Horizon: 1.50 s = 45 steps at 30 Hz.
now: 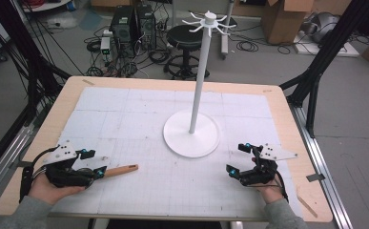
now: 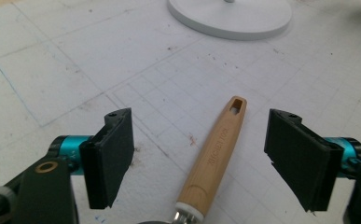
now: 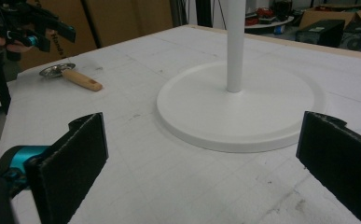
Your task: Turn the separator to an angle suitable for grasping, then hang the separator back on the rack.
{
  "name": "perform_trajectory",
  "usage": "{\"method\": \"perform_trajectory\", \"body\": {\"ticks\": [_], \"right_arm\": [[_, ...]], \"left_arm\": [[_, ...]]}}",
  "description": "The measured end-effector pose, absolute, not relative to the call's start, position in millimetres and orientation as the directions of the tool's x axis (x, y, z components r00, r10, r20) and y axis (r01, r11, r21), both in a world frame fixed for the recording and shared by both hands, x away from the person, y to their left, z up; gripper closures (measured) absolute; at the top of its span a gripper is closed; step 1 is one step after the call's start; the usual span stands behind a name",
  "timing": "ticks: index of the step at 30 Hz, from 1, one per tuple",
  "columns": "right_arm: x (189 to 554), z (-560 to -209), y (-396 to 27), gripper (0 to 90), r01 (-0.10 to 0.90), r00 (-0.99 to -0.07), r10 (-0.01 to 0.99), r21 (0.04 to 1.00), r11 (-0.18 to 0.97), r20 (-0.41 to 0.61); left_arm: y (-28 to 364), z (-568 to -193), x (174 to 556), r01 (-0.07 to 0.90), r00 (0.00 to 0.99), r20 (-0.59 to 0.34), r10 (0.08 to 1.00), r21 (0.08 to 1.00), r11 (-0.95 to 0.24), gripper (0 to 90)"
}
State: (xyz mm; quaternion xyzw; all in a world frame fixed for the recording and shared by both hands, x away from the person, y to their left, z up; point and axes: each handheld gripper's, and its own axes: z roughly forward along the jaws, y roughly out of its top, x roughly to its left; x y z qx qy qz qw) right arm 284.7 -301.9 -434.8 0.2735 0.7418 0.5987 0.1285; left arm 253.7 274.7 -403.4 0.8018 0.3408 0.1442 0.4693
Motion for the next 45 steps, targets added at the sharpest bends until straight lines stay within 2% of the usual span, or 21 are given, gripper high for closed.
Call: {"method": "perform_trajectory", "body": {"ticks": [4, 11, 18, 27, 38, 45], "right_arm": [[286, -435, -302, 1.2, 0.259, -0.817, 0.559, 0.956, 0.135, 0.142], [286, -435, -302, 1.2, 0.256, -0.818, 0.558, 0.957, 0.137, 0.139], [286, -436, -301, 1.2, 0.256, -0.817, 0.560, 0.957, 0.139, 0.137], [286, -436, -301, 1.2, 0.255, -0.821, 0.555, 0.956, 0.143, 0.136], [286, -436, -301, 1.2, 0.256, -0.819, 0.557, 0.956, 0.143, 0.136], [285, -436, -300, 1.2, 0.259, -0.821, 0.554, 0.955, 0.141, 0.140]], "left_arm": [[280, -402, 255, 0.446, 0.740, -0.136, 0.659, 0.833, -0.328, 24.1], [282, -393, 254, 0.381, 0.792, -0.105, 0.601, 0.855, -0.352, 22.1], [280, -390, 266, 0.370, 0.817, -0.072, 0.573, 0.827, -0.424, 17.5], [280, -389, 278, 0.348, 0.852, -0.053, 0.521, 0.802, -0.486, 16.5], [276, -397, 289, 0.399, 0.859, -0.103, 0.501, 0.747, -0.531, 16.8], [272, -403, 293, 0.418, 0.866, -0.116, 0.486, 0.701, -0.579, 20.2]]}}
